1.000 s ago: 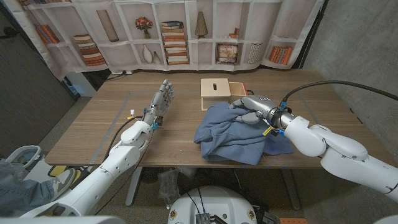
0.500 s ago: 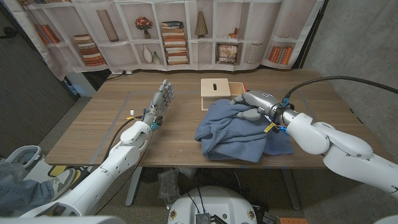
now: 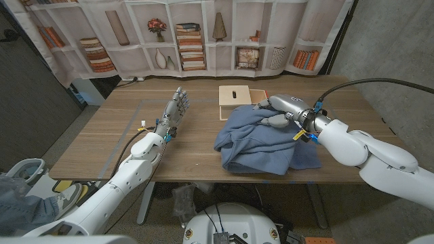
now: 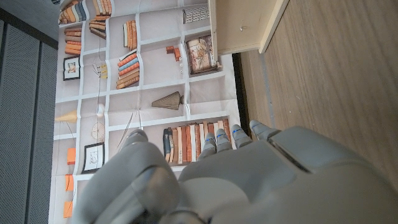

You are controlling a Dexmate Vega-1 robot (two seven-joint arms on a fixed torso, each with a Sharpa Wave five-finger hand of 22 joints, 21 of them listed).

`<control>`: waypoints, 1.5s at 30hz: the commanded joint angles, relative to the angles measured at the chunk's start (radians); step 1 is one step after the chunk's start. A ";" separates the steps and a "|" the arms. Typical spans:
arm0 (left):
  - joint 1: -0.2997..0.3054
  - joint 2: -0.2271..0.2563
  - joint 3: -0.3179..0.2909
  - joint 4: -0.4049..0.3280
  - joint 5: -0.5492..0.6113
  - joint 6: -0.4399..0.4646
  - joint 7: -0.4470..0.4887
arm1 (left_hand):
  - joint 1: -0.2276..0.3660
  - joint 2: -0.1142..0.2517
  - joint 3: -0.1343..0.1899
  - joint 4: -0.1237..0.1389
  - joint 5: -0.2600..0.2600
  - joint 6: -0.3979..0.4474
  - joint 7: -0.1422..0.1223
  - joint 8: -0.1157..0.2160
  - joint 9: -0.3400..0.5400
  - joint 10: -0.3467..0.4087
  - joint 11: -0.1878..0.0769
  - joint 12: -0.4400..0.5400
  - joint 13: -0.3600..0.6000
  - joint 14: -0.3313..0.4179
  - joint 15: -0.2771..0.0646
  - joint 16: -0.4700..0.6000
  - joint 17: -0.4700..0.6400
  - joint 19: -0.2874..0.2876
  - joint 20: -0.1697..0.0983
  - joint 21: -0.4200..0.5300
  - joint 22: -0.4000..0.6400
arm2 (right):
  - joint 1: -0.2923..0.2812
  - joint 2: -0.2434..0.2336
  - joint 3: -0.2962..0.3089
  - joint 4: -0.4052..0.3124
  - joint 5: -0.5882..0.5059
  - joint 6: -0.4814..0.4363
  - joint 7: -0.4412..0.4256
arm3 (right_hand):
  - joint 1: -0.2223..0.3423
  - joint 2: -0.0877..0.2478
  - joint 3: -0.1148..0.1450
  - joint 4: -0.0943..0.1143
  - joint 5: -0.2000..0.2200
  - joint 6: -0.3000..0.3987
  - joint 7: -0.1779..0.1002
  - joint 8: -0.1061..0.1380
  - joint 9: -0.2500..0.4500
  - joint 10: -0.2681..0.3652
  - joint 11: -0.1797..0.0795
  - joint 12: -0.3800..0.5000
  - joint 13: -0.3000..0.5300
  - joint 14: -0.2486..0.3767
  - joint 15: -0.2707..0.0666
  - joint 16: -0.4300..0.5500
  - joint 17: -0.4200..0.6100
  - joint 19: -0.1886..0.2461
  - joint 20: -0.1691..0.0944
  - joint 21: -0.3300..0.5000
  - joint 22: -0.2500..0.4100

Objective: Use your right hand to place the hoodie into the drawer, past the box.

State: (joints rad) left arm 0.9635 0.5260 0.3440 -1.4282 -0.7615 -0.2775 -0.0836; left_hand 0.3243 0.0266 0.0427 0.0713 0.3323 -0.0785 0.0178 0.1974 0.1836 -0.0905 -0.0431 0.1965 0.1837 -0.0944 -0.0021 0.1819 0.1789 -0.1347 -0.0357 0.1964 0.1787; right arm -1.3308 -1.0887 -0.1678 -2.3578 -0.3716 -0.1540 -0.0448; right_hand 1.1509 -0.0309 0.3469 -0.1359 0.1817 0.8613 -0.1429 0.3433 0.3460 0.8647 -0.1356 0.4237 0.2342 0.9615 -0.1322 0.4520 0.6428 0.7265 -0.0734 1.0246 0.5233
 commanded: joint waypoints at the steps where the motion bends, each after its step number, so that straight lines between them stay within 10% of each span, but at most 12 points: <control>1: 0.003 0.004 0.000 -0.013 0.003 0.001 0.004 | 0.003 0.005 -0.003 0.001 -0.001 0.000 0.001 0.001 0.004 -0.006 -0.001 0.004 0.004 -0.006 0.003 0.006 0.005 -0.006 -0.010 0.005 0.003 | -0.061 0.010 0.091 -0.029 0.026 0.005 -0.002 | 0.183 0.199 0.011 0.000 0.004 0.010 0.001 -0.003 0.002 0.008 0.000 -0.002 0.003 0.021 -0.089 0.008 0.006 0.009 -0.159 0.006 0.002; 45: -0.023 0.001 0.004 0.000 0.006 0.010 0.000 | 0.007 0.009 -0.009 0.001 -0.004 0.000 0.002 0.000 0.004 -0.007 0.001 0.004 0.004 -0.006 0.003 0.006 0.005 -0.006 -0.011 0.005 0.003 | -0.075 0.104 0.269 -0.083 0.096 -0.025 0.140 | 0.178 0.197 0.024 -0.003 0.004 0.020 -0.003 -0.008 0.014 0.027 -0.008 -0.011 0.008 0.048 -0.090 0.015 0.027 0.023 -0.158 0.025 -0.010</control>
State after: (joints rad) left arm 0.9514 0.5309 0.3439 -1.4381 -0.7559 -0.2719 -0.0785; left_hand 0.3283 0.0306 0.0386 0.0671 0.3286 -0.0785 0.0178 0.1974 0.1836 -0.0905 -0.0431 0.1965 0.1837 -0.0944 -0.0021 0.1820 0.1789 -0.1347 -0.0357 0.1964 0.1788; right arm -1.4088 -1.0022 0.0601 -2.4251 -0.2930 -0.1696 0.0649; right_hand 1.1456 -0.0256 0.3628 -0.1376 0.1816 0.8700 -0.1446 0.3363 0.3553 0.8827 -0.1428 0.4139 0.2397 0.9848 -0.1338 0.4631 0.6653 0.7390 -0.0789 1.0437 0.5105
